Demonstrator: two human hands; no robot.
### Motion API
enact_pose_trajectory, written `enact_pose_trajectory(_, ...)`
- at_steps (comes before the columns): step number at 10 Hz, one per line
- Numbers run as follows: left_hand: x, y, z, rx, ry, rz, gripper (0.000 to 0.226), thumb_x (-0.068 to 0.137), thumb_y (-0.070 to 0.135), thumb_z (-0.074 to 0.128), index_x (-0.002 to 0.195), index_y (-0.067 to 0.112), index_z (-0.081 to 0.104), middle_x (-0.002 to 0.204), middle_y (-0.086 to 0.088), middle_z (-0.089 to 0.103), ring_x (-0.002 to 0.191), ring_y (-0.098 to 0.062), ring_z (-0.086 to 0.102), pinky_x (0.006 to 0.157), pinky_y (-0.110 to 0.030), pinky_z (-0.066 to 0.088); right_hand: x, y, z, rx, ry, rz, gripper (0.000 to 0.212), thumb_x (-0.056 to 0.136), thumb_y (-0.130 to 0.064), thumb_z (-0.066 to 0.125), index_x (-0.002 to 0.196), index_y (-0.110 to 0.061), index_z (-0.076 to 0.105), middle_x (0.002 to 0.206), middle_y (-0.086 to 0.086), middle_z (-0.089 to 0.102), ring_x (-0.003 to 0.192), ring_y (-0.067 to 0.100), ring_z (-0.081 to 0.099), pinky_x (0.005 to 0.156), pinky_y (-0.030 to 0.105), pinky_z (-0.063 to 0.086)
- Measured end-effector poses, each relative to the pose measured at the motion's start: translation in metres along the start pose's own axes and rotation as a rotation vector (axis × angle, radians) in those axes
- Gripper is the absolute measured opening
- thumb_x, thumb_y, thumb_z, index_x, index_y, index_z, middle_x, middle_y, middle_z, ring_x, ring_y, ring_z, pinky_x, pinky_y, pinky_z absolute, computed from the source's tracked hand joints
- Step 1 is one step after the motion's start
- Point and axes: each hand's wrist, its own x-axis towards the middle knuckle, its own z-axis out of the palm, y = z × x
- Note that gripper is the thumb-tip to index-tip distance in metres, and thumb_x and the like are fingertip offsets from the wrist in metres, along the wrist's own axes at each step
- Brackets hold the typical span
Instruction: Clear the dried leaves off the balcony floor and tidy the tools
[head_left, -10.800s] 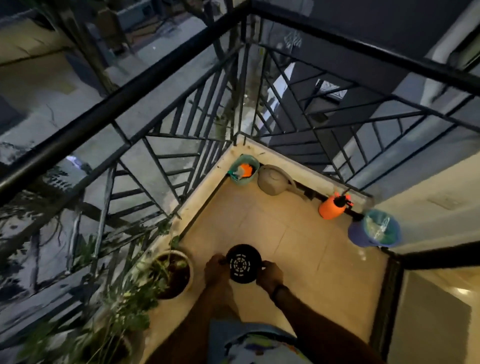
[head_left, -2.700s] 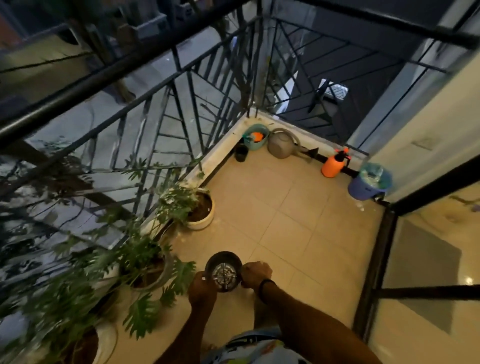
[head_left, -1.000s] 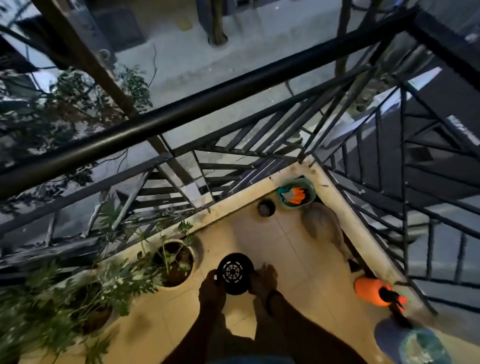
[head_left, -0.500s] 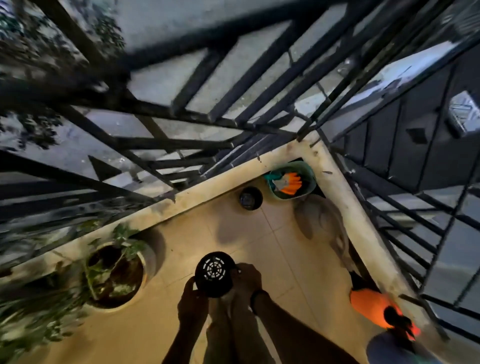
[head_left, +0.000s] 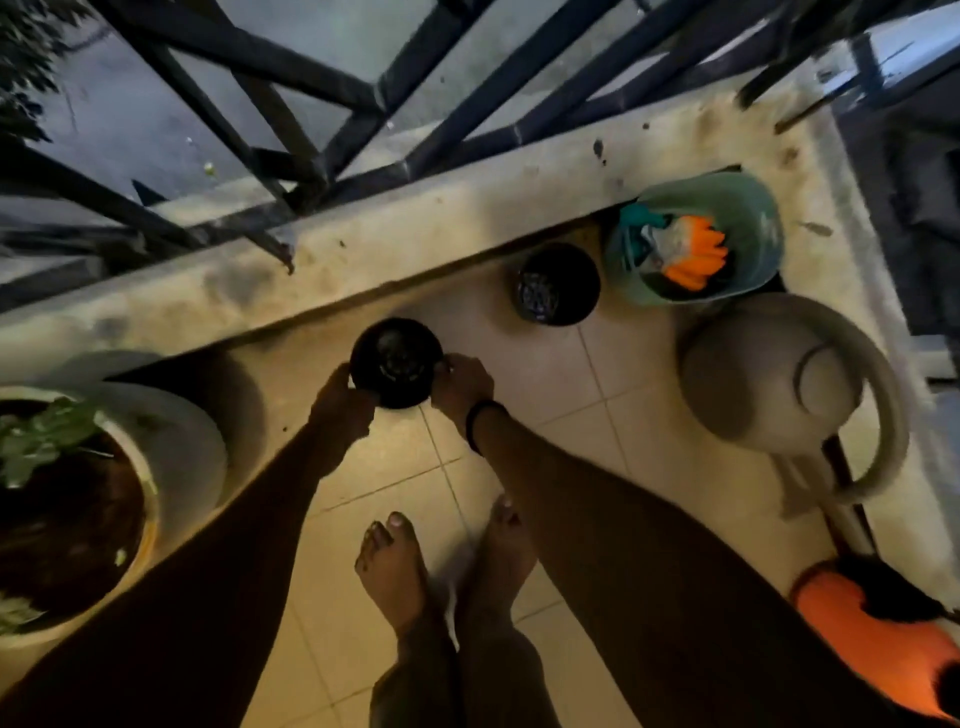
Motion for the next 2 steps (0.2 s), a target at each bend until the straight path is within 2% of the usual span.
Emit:
enact_pose_trajectory(1, -0.002, 0.003, -0.004, -0.040, -0.012, -0.062, 0.028, 0.103, 0.030, 0.049, 0.131, 0.028, 0.050, 0.077, -0.007, 0.052, 0.058, -0.015, 0.044, 0.052, -0.025, 0.037, -0.002, -0.005, 0.005, 0.146, -0.046, 0.032, 0.048, 0.102, -0.018, 0.048, 0.148, -0.011, 0.041, 0.153, 0.010, 0.040, 0.140, 0.028, 0.039, 0.114, 0.032, 0.032)
enact_pose_trajectory(2, -0.027, -0.029, -0.020, 0.002, 0.062, -0.119, 0.055, 0.106, 0.026, 0.047, 0.156, 0.014, 0.027, 0.083, -0.007, 0.053, 0.065, -0.016, 0.045, 0.058, -0.026, 0.038, -0.029, 0.007, 0.022, 0.148, -0.056, 0.060, 0.049, 0.102, -0.018, 0.045, 0.150, -0.017, 0.038, 0.154, 0.007, 0.038, 0.139, 0.027, 0.039, 0.115, 0.037, 0.034)
